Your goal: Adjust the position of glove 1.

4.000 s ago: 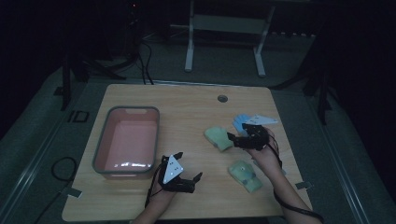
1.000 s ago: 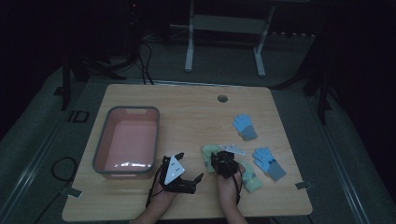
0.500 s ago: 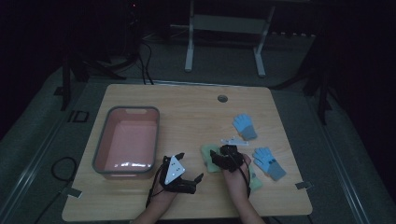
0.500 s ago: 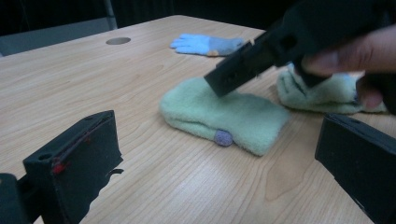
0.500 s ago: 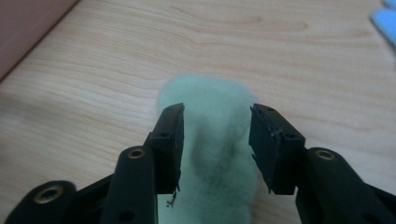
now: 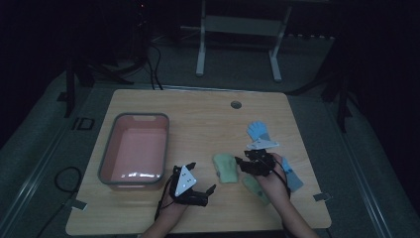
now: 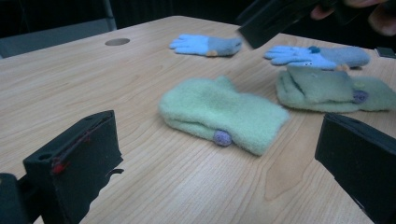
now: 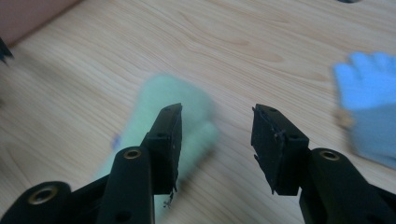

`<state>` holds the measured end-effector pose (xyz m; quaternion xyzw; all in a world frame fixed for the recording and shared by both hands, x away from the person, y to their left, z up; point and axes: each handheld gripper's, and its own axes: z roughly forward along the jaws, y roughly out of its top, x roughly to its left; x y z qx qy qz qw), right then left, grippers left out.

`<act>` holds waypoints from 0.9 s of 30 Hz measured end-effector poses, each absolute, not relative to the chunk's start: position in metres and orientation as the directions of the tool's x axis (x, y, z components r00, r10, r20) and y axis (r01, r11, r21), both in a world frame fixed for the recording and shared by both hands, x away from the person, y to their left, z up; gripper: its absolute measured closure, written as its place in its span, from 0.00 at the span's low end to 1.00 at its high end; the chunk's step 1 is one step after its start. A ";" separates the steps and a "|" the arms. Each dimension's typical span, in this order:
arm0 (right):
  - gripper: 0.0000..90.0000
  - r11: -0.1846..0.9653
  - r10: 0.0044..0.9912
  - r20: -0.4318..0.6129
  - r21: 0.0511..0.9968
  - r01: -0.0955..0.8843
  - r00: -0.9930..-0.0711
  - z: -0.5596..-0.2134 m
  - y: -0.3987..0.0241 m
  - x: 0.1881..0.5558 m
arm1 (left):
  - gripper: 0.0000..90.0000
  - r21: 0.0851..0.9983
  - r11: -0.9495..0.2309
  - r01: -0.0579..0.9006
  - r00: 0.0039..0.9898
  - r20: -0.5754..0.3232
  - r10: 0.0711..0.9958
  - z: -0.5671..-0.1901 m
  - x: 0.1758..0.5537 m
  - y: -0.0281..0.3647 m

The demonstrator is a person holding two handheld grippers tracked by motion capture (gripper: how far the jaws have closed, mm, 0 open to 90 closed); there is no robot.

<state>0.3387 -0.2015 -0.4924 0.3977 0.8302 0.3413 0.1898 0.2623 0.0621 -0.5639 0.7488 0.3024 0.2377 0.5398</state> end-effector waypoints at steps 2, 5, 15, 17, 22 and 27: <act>0.58 0.475 0.780 -0.067 0.710 0.520 -0.622 -0.490 -0.213 0.335 | 0.00 0.952 -0.236 0.196 0.703 0.031 0.710 -0.564 0.262 0.062; 0.58 0.472 0.773 -0.040 0.704 0.531 -0.633 -0.489 -0.233 0.327 | 0.00 0.951 -0.242 0.193 0.702 0.038 0.711 -0.564 0.262 0.061; 0.58 0.531 0.721 -0.020 0.658 0.534 -0.692 -0.515 -0.260 0.299 | 0.00 0.950 -0.246 0.193 0.700 0.042 0.713 -0.564 0.262 0.061; 0.57 0.538 0.720 -0.015 0.644 0.544 -0.694 -0.520 -0.261 0.297 | 0.00 0.950 -0.245 0.195 0.699 0.041 0.714 -0.564 0.262 0.060; 0.54 0.549 0.730 -0.018 0.612 0.569 -0.684 -0.535 -0.262 0.295 | 0.00 0.950 -0.245 0.195 0.699 0.041 0.714 -0.564 0.262 0.060; 0.57 0.532 0.741 -0.019 0.627 0.569 -0.672 -0.541 -0.264 0.292 | 0.00 0.950 -0.247 0.193 0.700 0.043 0.713 -0.564 0.262 0.061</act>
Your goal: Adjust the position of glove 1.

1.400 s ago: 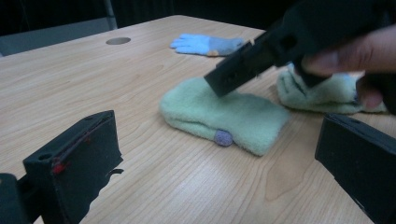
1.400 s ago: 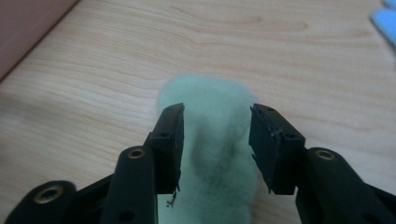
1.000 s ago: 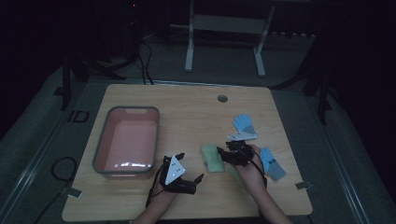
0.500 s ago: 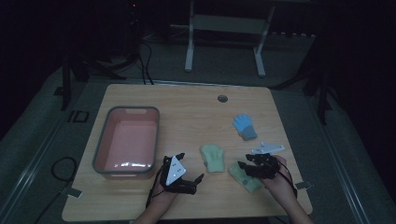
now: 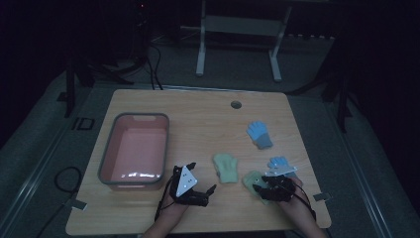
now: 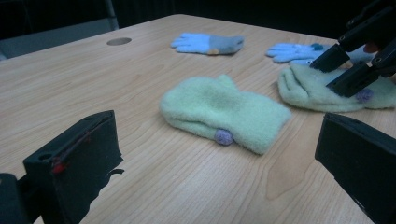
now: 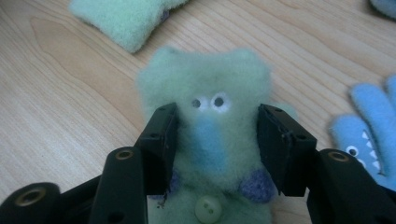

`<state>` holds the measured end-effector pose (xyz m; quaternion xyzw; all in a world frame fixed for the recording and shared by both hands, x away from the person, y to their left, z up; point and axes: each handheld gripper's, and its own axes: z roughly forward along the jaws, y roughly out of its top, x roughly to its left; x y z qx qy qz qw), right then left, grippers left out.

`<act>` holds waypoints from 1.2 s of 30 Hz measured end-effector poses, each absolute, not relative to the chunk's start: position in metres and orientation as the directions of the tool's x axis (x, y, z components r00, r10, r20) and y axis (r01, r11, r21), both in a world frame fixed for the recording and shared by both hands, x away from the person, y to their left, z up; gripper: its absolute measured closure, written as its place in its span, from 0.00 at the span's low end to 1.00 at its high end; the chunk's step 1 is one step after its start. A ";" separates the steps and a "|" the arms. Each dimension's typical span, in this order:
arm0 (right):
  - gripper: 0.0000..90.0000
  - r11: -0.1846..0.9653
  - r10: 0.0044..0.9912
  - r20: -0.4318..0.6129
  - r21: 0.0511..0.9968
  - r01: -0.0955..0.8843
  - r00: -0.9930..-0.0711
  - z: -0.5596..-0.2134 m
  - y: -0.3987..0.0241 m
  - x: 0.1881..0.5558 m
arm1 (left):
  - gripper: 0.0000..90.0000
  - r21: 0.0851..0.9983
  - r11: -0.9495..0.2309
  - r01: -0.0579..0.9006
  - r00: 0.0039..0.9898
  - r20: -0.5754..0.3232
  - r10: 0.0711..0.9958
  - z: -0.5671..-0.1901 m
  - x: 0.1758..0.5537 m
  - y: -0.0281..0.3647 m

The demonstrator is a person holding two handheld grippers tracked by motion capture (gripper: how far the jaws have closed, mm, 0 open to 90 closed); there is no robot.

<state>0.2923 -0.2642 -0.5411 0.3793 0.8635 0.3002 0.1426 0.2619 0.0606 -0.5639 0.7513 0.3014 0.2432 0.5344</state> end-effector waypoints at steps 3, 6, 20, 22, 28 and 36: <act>0.73 0.526 0.734 -0.007 0.639 0.562 -0.679 -0.543 -0.264 0.290 | 0.00 0.949 -0.248 0.192 0.700 0.045 0.713 -0.564 0.262 0.061; 0.86 0.519 0.740 -0.005 0.640 0.566 -0.673 -0.543 -0.260 0.286 | 0.00 0.949 -0.248 0.193 0.700 0.044 0.713 -0.564 0.262 0.060; 0.91 0.212 0.914 0.053 0.783 0.586 -0.401 -0.488 -0.246 0.302 | 0.00 0.948 -0.253 0.191 0.698 0.050 0.715 -0.564 0.261 0.060; 0.91 0.177 0.923 0.082 0.776 0.606 -0.376 -0.488 -0.244 0.307 | 0.00 0.948 -0.253 0.192 0.698 0.049 0.715 -0.564 0.261 0.060; 0.91 0.105 0.951 0.112 0.758 0.644 -0.287 -0.503 -0.237 0.318 | 0.00 0.948 -0.256 0.190 0.699 0.053 0.713 -0.564 0.262 0.060; 0.91 0.043 0.963 0.152 0.725 0.687 -0.222 -0.530 -0.229 0.323 | 0.00 0.949 -0.254 0.189 0.700 0.051 0.712 -0.564 0.261 0.060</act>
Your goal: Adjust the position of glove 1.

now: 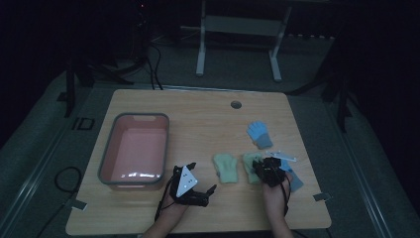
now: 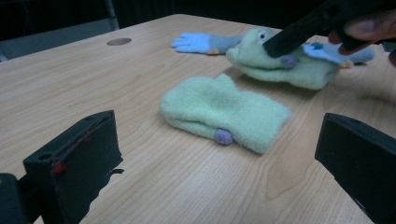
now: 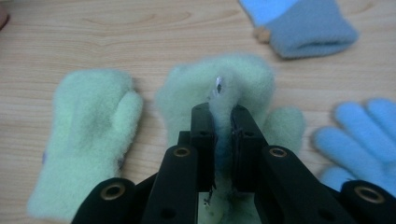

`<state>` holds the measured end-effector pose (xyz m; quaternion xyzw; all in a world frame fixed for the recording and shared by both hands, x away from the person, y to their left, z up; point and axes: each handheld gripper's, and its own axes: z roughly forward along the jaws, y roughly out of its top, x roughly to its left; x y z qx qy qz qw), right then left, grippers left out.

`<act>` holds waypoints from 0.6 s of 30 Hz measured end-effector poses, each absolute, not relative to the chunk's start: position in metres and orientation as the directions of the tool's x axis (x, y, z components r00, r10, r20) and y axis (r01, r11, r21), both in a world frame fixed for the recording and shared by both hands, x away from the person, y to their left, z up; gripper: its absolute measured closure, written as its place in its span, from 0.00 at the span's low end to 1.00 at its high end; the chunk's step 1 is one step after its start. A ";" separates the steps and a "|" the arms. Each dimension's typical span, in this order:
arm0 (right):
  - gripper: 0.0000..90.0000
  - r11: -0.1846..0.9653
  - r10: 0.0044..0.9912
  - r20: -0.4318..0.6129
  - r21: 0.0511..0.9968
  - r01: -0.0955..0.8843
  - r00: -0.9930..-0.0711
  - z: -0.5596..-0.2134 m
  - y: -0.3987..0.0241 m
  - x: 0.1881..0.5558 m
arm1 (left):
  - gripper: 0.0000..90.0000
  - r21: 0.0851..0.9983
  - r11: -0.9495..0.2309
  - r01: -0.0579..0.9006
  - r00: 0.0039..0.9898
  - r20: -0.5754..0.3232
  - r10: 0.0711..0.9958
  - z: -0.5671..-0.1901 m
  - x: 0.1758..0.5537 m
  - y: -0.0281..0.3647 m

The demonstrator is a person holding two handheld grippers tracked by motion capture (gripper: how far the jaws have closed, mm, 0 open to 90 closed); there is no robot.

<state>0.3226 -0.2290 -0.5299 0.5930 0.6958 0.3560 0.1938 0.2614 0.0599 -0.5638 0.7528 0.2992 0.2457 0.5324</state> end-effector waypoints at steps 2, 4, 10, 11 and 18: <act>0.90 0.057 0.969 0.125 0.726 0.686 -0.213 -0.534 -0.226 0.324 | 0.00 0.949 -0.254 0.188 0.701 0.051 0.711 -0.564 0.261 0.060; 0.89 0.072 0.972 0.103 0.721 0.689 -0.210 -0.539 -0.223 0.325 | 0.00 0.949 -0.253 0.189 0.701 0.050 0.711 -0.564 0.261 0.060; 0.78 0.087 0.973 0.088 0.712 0.696 -0.212 -0.549 -0.223 0.328 | 0.00 0.949 -0.252 0.190 0.701 0.049 0.711 -0.564 0.262 0.060; 0.76 0.090 0.972 0.088 0.711 0.697 -0.216 -0.547 -0.223 0.328 | 0.00 0.949 -0.252 0.190 0.701 0.048 0.711 -0.564 0.262 0.060; 0.61 0.162 0.947 0.075 0.730 0.664 -0.313 -0.529 -0.232 0.329 | 0.00 0.949 -0.251 0.193 0.701 0.046 0.712 -0.564 0.262 0.060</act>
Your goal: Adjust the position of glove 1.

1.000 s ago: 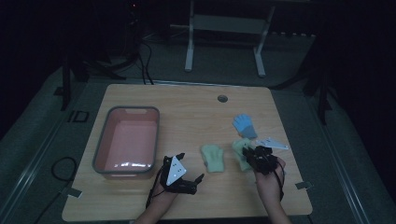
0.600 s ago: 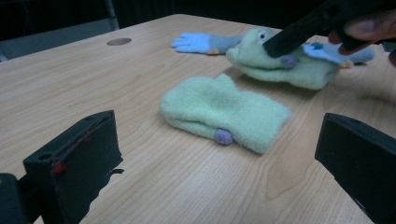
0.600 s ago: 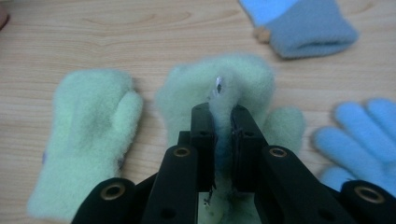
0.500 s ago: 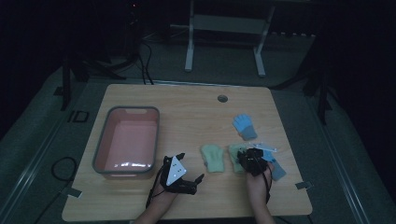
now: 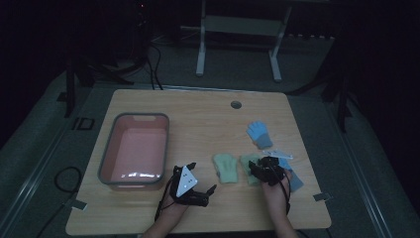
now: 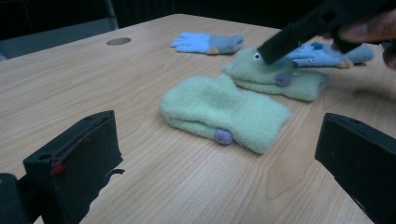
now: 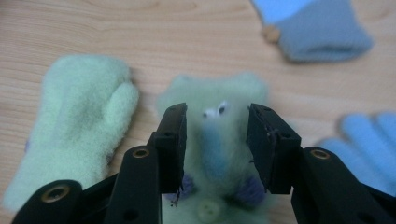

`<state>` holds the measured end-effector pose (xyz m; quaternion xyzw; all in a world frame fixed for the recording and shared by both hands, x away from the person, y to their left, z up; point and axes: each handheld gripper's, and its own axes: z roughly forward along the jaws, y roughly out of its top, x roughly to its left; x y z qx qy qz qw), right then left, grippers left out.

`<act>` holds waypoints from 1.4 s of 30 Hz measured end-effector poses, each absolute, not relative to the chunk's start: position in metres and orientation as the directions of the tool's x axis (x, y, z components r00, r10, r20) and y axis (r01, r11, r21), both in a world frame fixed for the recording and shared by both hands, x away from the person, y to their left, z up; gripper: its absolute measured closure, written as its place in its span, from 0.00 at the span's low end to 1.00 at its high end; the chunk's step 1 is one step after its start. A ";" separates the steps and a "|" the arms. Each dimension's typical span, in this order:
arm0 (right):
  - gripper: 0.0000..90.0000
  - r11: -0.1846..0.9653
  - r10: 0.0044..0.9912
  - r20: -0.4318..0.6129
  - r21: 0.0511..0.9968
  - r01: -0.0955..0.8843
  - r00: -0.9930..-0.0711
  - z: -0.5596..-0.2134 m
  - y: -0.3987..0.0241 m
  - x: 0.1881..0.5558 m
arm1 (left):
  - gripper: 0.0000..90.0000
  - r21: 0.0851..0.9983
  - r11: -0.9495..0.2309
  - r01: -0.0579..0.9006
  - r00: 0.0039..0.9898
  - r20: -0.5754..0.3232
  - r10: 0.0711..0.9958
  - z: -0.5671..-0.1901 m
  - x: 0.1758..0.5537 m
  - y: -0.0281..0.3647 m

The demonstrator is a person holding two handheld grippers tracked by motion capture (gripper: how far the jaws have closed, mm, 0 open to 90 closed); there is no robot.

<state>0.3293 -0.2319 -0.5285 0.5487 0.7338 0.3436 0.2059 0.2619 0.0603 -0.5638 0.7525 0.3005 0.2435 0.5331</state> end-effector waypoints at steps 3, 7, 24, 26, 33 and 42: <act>0.58 0.214 0.931 0.046 0.735 0.643 -0.362 -0.519 -0.239 0.331 | 0.00 0.948 -0.250 0.198 0.699 0.042 0.714 -0.564 0.262 0.060; 0.53 0.296 0.892 0.024 0.723 0.624 -0.450 -0.512 -0.247 0.333 | 0.00 0.949 -0.244 0.200 0.698 0.037 0.715 -0.564 0.262 0.061; 0.58 0.499 0.684 0.039 0.704 0.506 -0.729 -0.511 -0.277 0.353 | 0.00 0.947 -0.253 0.196 0.681 0.055 0.730 -0.564 0.260 0.059; 0.59 0.476 0.724 0.034 0.699 0.534 -0.689 -0.517 -0.274 0.349 | 0.00 0.947 -0.258 0.194 0.680 0.060 0.731 -0.564 0.260 0.059; 0.59 0.468 0.769 -0.036 0.712 0.523 -0.639 -0.533 -0.257 0.339 | 0.00 0.946 -0.262 0.192 0.681 0.064 0.730 -0.564 0.260 0.058; 0.88 0.463 0.780 -0.015 0.685 0.562 -0.625 -0.547 -0.252 0.336 | 0.00 0.945 -0.266 0.190 0.681 0.069 0.729 -0.564 0.260 0.058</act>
